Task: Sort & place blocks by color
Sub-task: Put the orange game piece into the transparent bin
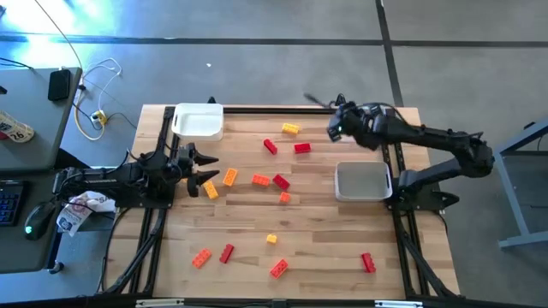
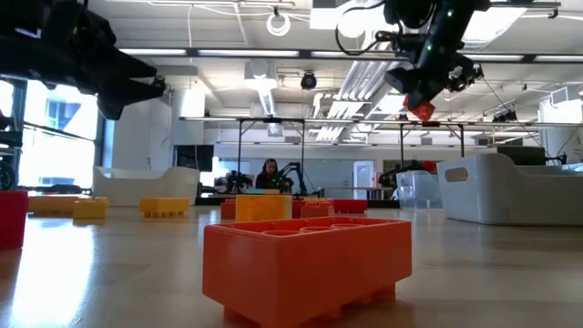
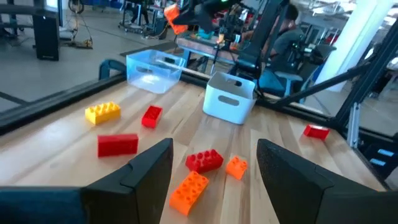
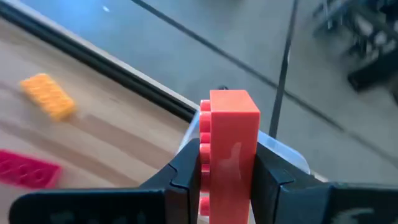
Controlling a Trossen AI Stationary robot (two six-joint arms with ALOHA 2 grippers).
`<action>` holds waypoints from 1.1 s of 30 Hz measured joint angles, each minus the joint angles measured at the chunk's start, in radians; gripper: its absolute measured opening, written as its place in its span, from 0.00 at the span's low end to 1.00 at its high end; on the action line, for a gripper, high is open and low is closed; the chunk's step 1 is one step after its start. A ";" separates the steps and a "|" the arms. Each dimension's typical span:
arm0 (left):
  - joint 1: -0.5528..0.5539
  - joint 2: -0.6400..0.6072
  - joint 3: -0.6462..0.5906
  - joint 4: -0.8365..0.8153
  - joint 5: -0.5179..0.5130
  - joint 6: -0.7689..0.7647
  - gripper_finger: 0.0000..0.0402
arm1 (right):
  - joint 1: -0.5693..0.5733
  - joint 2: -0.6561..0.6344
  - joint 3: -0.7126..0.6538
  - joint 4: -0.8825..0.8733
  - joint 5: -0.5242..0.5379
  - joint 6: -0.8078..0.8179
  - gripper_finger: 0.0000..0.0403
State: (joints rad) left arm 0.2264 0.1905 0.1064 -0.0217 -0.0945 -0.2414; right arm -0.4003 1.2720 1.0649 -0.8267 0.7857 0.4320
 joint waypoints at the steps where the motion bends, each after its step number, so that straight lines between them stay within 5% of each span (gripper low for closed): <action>1: 0.000 0.009 0.022 -0.020 -0.009 0.011 0.55 | -0.036 0.000 0.000 0.000 -0.022 -0.011 0.19; 10: 0.000 0.158 0.236 -0.267 -0.168 0.003 0.55 | -0.325 0.060 0.000 0.001 -0.191 -0.123 0.19; 16: 0.000 0.298 0.354 -0.406 -0.228 -0.184 0.55 | -0.440 0.151 0.000 0.011 -0.257 -0.190 0.19; 33: 0.000 0.602 0.442 -0.544 -0.117 -0.487 0.55 | -0.544 0.390 0.000 0.097 -0.486 -0.284 0.19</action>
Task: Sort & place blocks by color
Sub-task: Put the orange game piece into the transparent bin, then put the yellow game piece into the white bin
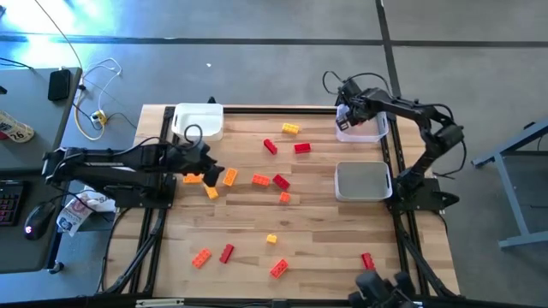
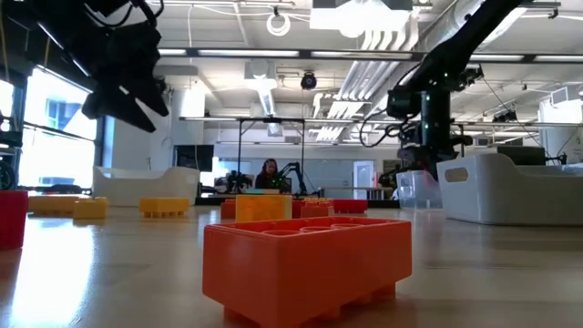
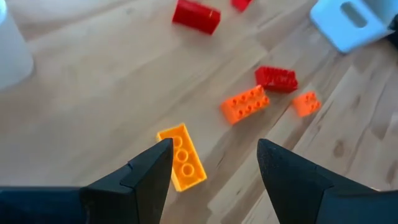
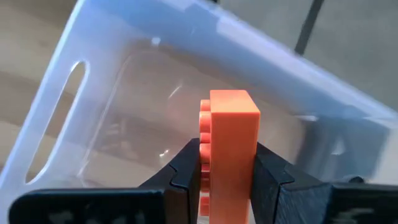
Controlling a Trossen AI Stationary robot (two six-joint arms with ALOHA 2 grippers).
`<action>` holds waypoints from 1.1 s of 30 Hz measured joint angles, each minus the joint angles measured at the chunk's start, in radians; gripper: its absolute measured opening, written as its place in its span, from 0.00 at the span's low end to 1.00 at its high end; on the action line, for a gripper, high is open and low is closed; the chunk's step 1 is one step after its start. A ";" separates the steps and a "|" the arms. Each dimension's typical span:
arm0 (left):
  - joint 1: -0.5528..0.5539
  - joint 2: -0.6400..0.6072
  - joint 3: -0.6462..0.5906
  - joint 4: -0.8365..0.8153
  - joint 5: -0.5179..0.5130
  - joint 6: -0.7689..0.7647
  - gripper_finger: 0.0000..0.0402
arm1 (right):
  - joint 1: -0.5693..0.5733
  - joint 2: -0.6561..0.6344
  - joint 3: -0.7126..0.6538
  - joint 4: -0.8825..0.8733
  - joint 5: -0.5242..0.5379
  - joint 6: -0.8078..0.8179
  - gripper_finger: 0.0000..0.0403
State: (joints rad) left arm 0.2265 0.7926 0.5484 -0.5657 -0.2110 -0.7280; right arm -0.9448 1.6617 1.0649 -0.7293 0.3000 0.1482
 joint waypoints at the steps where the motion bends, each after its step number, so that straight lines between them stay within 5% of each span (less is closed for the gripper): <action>1: 0.000 0.013 0.000 0.000 0.002 -0.014 0.55 | 0.000 0.012 0.000 0.002 -0.001 0.000 0.19; 11: 0.000 0.110 0.000 0.001 0.086 -0.097 0.55 | 0.000 0.055 0.000 0.031 -0.011 -0.004 0.21; 23: 0.000 0.181 0.000 0.001 0.099 -0.160 0.55 | 0.002 0.042 0.000 0.028 -0.030 -0.030 0.46; 33: 0.000 0.269 0.000 0.006 0.072 -0.195 0.55 | 0.003 -0.075 0.000 0.023 -0.065 0.014 0.49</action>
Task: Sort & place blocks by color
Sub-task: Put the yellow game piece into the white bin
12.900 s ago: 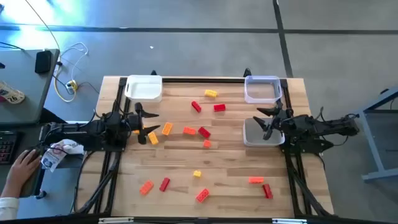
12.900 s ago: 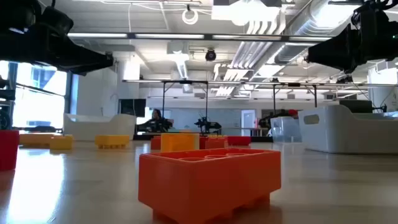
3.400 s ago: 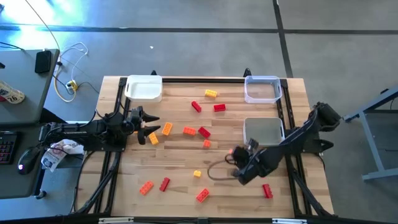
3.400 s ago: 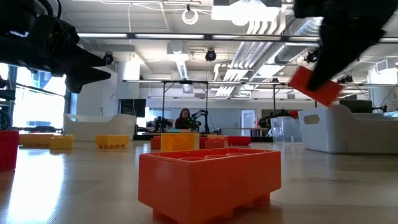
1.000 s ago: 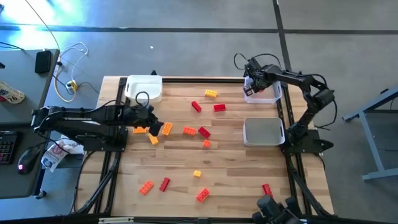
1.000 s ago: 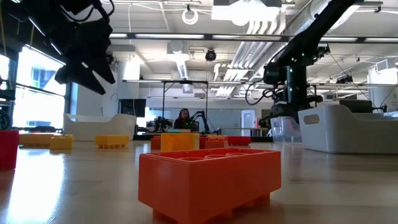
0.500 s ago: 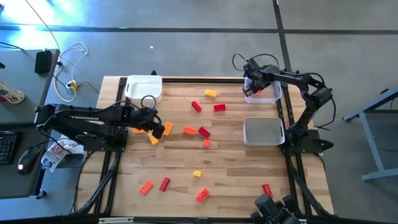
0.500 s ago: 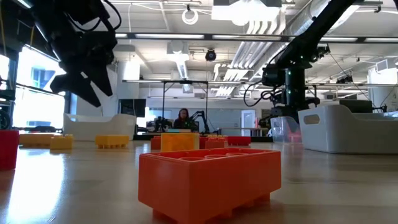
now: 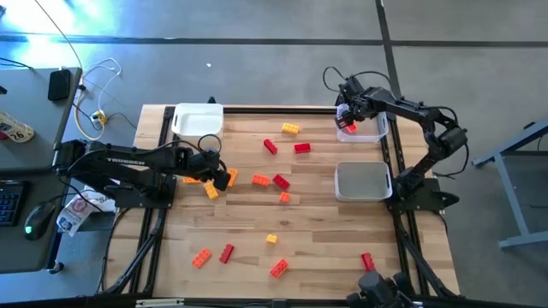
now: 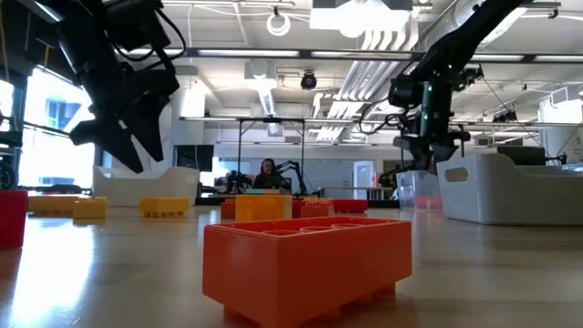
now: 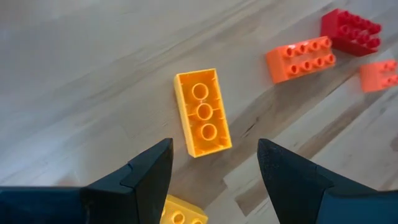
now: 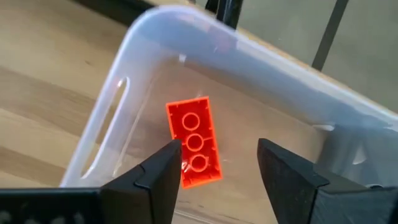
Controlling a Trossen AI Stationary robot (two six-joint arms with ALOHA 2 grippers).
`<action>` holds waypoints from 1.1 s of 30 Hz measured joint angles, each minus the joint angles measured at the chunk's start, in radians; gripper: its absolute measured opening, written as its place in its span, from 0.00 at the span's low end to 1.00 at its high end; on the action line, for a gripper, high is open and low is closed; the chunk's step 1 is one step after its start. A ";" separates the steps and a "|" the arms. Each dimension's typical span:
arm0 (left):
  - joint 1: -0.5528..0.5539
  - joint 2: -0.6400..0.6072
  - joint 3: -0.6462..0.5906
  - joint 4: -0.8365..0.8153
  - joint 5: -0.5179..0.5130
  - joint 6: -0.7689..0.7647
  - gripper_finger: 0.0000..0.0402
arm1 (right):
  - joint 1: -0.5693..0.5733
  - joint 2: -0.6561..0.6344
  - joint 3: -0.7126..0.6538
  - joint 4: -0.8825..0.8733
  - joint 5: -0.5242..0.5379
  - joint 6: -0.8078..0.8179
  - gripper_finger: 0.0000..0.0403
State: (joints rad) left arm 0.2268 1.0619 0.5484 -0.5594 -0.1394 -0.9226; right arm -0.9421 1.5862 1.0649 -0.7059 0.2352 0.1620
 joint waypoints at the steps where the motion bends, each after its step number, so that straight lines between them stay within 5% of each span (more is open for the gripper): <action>1: 0.000 0.009 0.000 0.003 0.000 -0.005 0.55 | 0.000 -0.016 0.000 0.000 -0.001 0.010 0.49; 15: 0.000 0.142 -0.001 0.075 -0.020 -0.010 0.55 | 0.099 -0.190 0.000 -0.027 -0.029 0.108 0.49; 33: -0.039 0.247 -0.001 0.163 -0.057 0.002 0.55 | 0.139 -0.203 0.000 -0.030 0.001 0.129 0.49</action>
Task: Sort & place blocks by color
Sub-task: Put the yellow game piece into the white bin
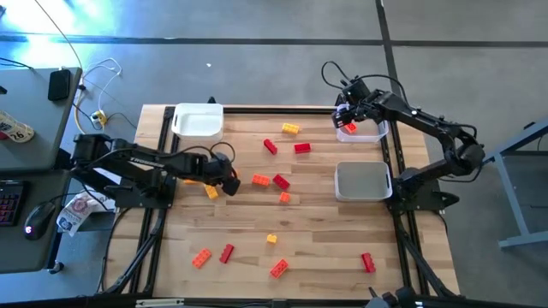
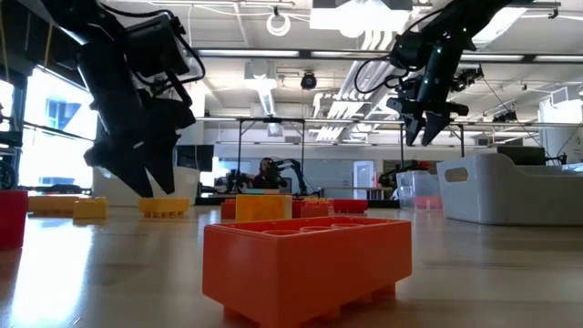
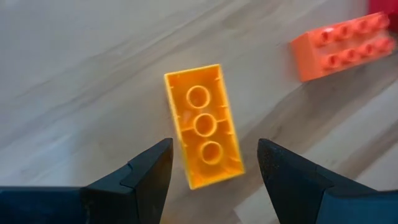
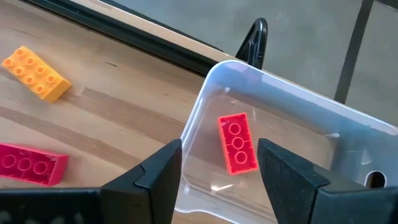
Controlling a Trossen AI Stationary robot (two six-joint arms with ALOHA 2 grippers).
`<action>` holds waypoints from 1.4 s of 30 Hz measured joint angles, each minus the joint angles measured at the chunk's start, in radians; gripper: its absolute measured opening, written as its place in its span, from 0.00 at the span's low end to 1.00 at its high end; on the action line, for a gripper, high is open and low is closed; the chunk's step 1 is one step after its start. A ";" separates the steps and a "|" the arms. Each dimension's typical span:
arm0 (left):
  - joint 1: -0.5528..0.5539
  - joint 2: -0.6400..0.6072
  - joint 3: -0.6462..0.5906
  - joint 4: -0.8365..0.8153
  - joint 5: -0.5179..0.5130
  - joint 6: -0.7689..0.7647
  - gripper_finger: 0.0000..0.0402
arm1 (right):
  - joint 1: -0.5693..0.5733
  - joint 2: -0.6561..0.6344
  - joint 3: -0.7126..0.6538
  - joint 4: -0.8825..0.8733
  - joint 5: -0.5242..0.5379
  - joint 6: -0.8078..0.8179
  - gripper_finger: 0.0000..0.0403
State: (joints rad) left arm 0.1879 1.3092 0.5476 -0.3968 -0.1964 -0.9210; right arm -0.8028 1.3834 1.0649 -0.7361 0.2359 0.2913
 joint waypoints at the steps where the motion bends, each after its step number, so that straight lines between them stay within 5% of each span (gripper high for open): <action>1: 0.000 0.010 0.000 -0.001 -0.003 0.000 0.55 | 0.000 0.000 0.000 0.000 0.000 0.000 0.49; 13: 0.000 0.091 0.000 0.003 -0.050 0.077 0.53 | 0.025 0.000 0.000 0.000 -0.006 0.025 0.49; 23: 0.002 0.100 0.001 0.008 -0.055 0.167 0.27 | 0.173 0.000 0.000 0.000 -0.008 0.072 0.49; 42: 0.103 -0.041 0.000 0.005 -0.047 0.258 0.28 | 0.418 0.001 0.000 0.013 -0.005 0.158 0.49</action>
State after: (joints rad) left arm 0.2908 1.2685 0.5476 -0.3920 -0.2437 -0.6631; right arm -0.3847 1.3846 1.0649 -0.7234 0.2306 0.4490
